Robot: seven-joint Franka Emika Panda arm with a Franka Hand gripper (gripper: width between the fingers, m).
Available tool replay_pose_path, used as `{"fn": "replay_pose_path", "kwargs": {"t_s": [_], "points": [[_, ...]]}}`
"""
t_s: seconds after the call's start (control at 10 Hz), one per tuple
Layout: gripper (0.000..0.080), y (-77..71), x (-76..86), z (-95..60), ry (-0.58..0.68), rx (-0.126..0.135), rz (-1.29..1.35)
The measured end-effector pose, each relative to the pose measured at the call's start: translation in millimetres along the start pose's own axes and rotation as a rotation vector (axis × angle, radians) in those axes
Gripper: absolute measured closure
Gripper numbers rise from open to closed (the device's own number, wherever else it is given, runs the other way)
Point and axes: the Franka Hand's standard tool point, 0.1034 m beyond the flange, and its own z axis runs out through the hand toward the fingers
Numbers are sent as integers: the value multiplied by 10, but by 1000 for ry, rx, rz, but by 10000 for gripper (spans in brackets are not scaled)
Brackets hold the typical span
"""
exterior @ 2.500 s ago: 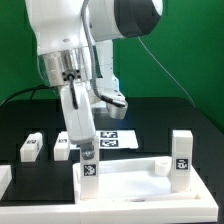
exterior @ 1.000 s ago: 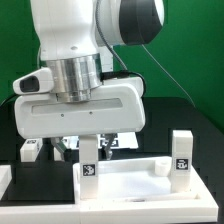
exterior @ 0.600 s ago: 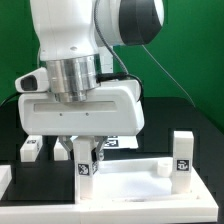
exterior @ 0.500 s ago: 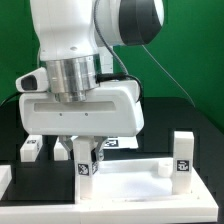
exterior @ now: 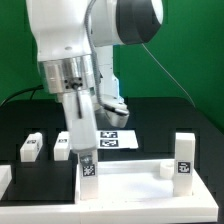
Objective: Assemble desk
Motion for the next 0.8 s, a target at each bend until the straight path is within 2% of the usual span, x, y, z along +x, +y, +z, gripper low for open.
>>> {"fn": "replay_pose_path", "kwargs": {"t_s": [0.2, 0.3, 0.4, 0.5, 0.6, 0.7, 0.8], "points": [[511, -1, -10, 1, 2, -3, -21], [412, -11, -17, -4, 6, 0, -126], [273, -27, -45, -15, 5, 7, -278], [189, -42, -58, -43, 4, 12, -428], [189, -41, -67, -65, 4, 17, -597], [157, -12, -53, -61, 9, 19, -701], [152, -11, -45, -52, 11, 15, -729]]}}
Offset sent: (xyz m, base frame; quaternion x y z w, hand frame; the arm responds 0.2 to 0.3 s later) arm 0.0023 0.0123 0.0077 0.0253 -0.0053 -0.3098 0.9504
